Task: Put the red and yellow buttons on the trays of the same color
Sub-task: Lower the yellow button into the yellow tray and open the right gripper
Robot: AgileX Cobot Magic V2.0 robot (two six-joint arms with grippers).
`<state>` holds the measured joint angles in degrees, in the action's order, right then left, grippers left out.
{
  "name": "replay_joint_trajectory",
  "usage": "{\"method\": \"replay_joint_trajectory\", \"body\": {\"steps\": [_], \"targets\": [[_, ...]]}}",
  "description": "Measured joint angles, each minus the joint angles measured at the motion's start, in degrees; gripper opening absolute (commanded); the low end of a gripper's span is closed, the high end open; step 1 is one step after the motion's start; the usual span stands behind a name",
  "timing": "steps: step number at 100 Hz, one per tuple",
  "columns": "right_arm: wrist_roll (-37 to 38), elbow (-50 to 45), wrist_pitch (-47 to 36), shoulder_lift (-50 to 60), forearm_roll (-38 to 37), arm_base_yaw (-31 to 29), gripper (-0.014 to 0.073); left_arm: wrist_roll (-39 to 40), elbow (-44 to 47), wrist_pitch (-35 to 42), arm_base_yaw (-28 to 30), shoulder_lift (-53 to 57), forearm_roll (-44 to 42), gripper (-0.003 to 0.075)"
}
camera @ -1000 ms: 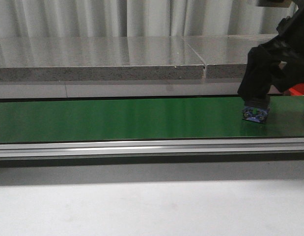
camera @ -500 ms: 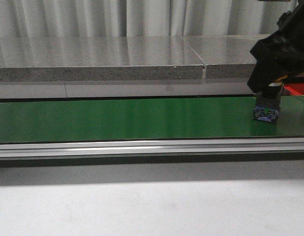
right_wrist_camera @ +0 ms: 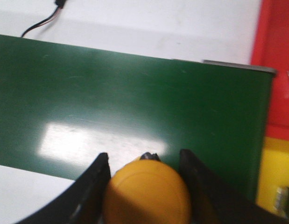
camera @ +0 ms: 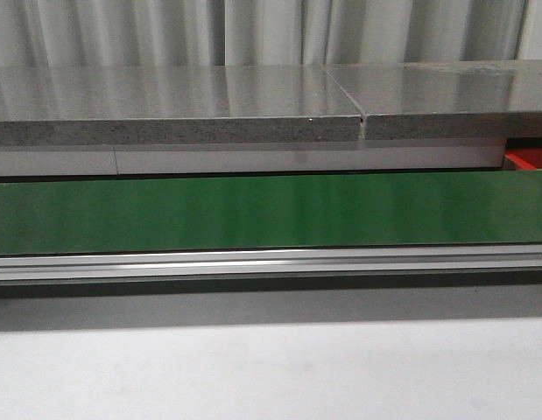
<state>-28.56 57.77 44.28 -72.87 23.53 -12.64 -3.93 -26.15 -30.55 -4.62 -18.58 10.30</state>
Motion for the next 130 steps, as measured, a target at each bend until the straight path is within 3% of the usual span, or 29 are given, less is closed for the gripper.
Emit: {"method": "replay_joint_trajectory", "body": {"steps": [22, 43, 87, 130], "targets": [[5.88, -0.12, 3.84, 4.36, -5.54, -12.83, 0.0163, 0.00, 0.00, 0.00, 0.00, 0.00, 0.00, -0.0019], [8.60, -4.25, 1.21, 4.60, -6.75, -19.36, 0.0163, 0.00, 0.00, 0.00, 0.00, 0.00, 0.00, -0.0019], [9.11, -20.58, -15.73, 4.60, -6.75, -22.02, 0.0163, 0.00, 0.00, 0.00, 0.00, 0.00, 0.00, -0.0019], [9.26, -21.86, -22.61, -3.45, -6.65, -22.02, 0.0163, 0.00, 0.00, 0.00, 0.00, 0.00, 0.00, -0.0019]]}}
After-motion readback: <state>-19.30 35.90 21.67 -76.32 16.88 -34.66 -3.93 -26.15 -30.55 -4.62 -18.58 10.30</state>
